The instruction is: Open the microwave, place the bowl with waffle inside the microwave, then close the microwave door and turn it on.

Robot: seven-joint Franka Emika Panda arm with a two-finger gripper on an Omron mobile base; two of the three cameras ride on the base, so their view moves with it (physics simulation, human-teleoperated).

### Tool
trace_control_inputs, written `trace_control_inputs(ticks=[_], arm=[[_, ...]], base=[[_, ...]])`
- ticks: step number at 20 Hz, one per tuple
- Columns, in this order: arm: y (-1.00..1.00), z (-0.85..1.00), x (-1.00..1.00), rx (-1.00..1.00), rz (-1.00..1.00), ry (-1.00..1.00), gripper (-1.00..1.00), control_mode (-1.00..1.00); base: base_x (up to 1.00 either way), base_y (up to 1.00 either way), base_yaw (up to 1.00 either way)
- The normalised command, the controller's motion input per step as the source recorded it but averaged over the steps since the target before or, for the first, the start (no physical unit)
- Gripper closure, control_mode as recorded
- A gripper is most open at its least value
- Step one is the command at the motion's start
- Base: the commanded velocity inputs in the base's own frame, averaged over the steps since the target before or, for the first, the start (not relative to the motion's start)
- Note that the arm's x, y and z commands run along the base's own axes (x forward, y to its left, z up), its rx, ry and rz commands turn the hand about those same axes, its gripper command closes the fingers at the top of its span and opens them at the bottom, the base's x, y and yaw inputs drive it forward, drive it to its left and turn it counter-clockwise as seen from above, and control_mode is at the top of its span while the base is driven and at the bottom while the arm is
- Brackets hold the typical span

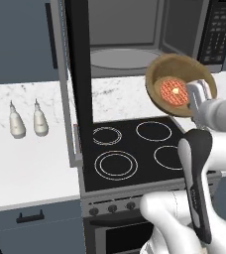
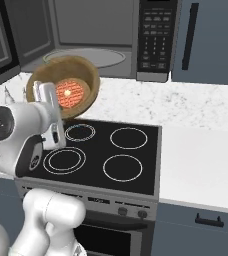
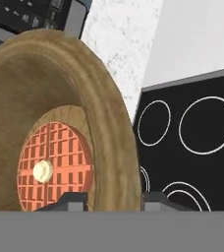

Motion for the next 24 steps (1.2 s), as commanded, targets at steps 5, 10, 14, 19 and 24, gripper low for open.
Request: trace_control_inputs(ticks=[5, 10, 14, 19, 24], arm=[[0.00, 0.53, 0.46, 0.11, 0.03, -0.10, 1.00, -1.00], [0.00, 0.63, 0.60, 0.01, 0.01, 0.00, 1.00, -1.00], [0.02, 0.38, 0.60, 0.00, 0.00, 0.00, 1.00, -1.00], [0.04, 0.28, 0.70, 0.00, 0.00, 0.00, 1.00, -1.00], [0.08, 0.12, 0.86, 0.00, 0.05, 0.00, 1.00, -1.00]], base=[[0.00, 0.00, 0.00], [0.00, 0.00, 0.00], [0.00, 0.00, 0.00], [0.00, 0.00, 0.00], [0.00, 0.00, 0.00]])
